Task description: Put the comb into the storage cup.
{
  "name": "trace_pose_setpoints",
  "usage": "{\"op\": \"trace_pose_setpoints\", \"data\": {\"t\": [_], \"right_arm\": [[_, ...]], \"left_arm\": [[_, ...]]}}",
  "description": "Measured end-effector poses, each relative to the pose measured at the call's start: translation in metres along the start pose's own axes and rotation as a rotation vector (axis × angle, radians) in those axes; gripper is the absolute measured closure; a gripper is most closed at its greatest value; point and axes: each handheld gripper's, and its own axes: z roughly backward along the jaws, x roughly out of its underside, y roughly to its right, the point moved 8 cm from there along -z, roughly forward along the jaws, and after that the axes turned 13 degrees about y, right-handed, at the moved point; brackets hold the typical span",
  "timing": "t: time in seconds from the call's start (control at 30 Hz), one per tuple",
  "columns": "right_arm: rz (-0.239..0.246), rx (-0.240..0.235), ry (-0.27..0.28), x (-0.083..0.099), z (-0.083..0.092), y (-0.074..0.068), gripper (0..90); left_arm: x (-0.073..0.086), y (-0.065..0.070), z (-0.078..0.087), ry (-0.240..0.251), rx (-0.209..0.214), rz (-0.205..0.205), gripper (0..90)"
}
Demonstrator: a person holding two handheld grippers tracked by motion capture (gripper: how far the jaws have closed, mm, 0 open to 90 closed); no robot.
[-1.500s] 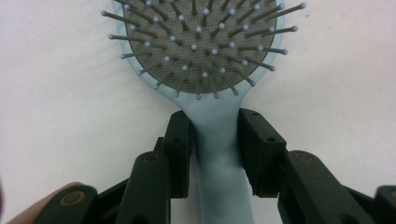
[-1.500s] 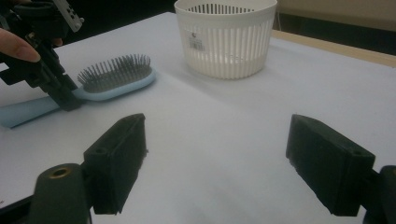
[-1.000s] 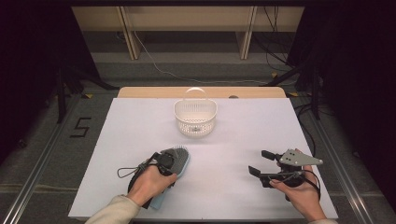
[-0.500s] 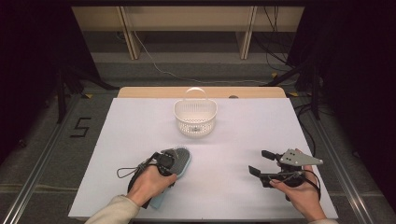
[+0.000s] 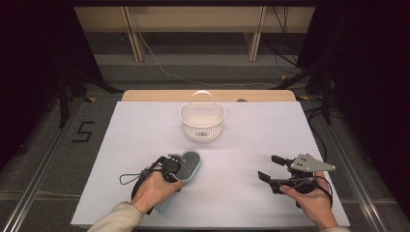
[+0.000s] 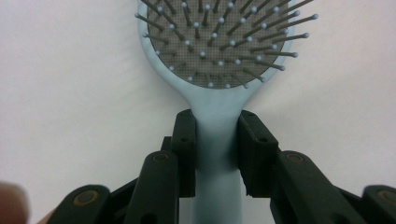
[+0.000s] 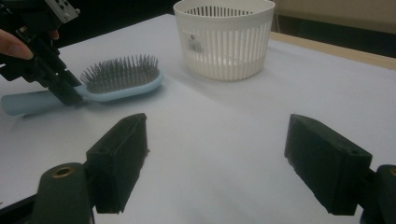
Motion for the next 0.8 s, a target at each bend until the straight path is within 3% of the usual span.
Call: {"op": "trace_pose_setpoints", "data": {"t": [0.17, 0.2, 0.43, 0.6, 0.8], "right_arm": [[0.000, 0.002, 0.001, 0.000, 0.000, 0.000, 22.1], [0.000, 0.002, 0.002, 0.000, 0.000, 0.000, 22.1], [0.000, 0.003, 0.001, 0.000, 0.000, 0.000, 22.1], [0.002, 0.003, 0.000, 0.000, 0.001, 0.001, 22.2], [0.001, 0.007, -0.001, 0.000, 0.001, 0.001, 22.2]], "left_arm": [[-0.005, -0.005, 0.001, 0.053, -0.004, -0.022, 69.8], [-0.008, -0.006, 0.003, 0.090, 0.000, -0.041, 69.8], [-0.014, -0.006, 0.005, 0.166, 0.022, -0.089, 69.8], [-0.019, -0.007, 0.007, 0.220, 0.039, -0.104, 69.8], [-0.020, -0.005, 0.008, 0.241, 0.076, -0.091, 69.7]]}}
